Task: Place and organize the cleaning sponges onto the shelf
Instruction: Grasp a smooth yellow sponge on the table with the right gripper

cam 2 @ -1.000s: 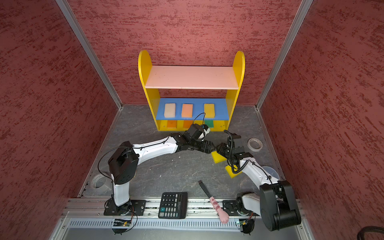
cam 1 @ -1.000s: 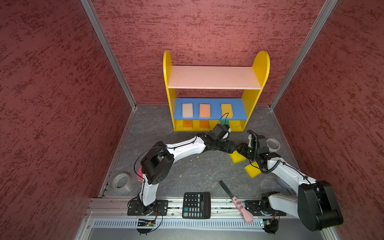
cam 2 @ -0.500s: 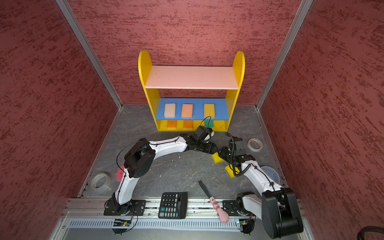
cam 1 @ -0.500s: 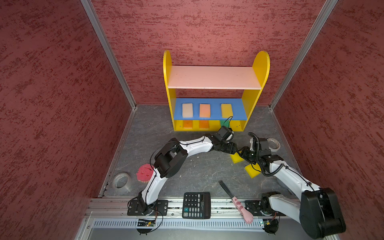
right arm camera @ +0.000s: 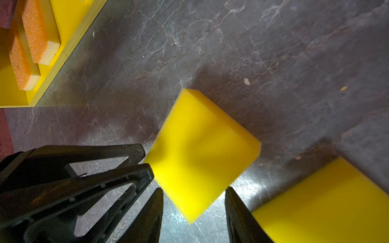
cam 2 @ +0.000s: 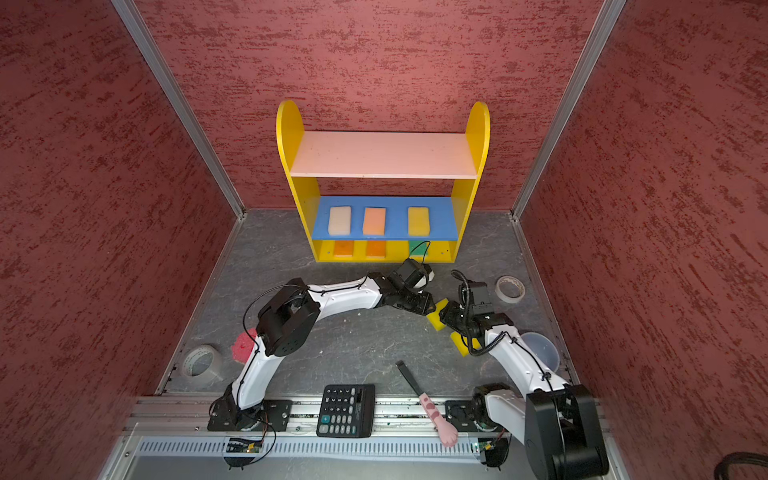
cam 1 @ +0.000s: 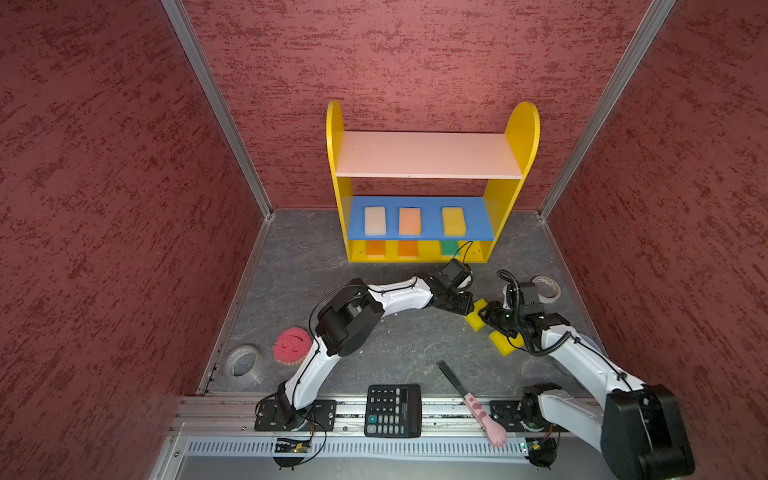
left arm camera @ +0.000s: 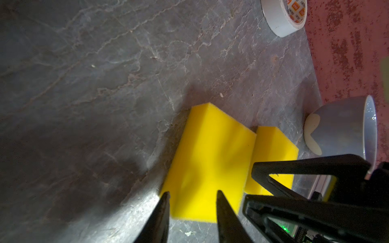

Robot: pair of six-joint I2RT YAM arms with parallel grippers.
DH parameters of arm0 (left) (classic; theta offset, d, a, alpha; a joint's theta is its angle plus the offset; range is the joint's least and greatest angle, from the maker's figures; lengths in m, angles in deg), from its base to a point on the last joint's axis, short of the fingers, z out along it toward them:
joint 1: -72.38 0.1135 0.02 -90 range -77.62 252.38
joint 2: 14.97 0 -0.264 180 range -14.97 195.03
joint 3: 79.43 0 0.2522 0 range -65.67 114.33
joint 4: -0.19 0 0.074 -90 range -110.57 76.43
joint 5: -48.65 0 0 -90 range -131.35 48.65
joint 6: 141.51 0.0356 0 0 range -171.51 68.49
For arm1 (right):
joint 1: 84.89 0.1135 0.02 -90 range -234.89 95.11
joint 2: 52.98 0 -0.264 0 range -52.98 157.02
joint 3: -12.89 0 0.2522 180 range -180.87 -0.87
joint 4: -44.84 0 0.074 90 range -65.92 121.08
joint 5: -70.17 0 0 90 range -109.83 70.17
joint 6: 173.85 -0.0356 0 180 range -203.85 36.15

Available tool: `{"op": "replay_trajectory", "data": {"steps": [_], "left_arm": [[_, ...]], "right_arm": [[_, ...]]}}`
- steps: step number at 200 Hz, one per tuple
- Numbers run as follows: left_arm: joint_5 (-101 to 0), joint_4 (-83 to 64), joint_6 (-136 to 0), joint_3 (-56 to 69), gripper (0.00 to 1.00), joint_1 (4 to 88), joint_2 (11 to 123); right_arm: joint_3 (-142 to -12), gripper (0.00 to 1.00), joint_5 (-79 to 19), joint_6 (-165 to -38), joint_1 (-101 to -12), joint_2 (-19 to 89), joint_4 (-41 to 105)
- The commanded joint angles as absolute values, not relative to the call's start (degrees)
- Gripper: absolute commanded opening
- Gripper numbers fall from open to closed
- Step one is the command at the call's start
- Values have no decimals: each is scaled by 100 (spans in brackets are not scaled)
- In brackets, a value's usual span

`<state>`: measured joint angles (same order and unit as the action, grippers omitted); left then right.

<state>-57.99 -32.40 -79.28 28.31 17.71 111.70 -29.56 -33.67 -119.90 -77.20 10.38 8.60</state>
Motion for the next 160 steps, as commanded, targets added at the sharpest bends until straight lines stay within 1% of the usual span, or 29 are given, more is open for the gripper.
{"op": "replay_trajectory", "data": {"steps": [1, 29, 49, 66, 94, 108, 127, 138, 152, 160], "left_arm": [[-5875, -3255, -7954, 2922, 25, 1728, 11343], [-5889, -3279, -7963, 2917, 11, 1729, 11317], [-5901, -3332, -7955, 2884, 5, 1727, 11252], [-5893, -3348, -7975, 2791, 3, 1744, 11176], [-6019, -3290, -8117, 2513, 2, 1815, 11011], [-5982, -3290, -8195, 2385, 2, 1855, 10903], [-5870, -3272, -8296, 2181, 6, 1923, 10733], [-5780, -3264, -8327, 2070, 12, 1976, 10631], [-5722, -3269, -8358, 1988, 24, 2081, 10526], [-5752, -3273, -8383, 1959, 26, 2152, 10473]], "right_arm": [[-2966, 49, -3328, -11952, -7777, 1186, 986], [-2987, 49, -3352, -11927, -7803, 1360, 1324], [-3036, 50, -3543, -11956, -7804, 1568, 1724], [-3071, 48, -3776, -11975, -7803, 1816, 2243], [-3164, 46, -4382, -12295, -7799, 2138, 3147], [-3180, 45, -4504, -12371, -7794, 2257, 3376], [-3196, 43, -4450, -12301, -7790, 2253, 3213], [-3096, 43, -4335, -12228, -7794, 2088, 3140], [-2986, 45, -4067, -12069, -7794, 1831, 2917], [-2941, 46, -3914, -11982, -7797, 1696, 2763]]}}
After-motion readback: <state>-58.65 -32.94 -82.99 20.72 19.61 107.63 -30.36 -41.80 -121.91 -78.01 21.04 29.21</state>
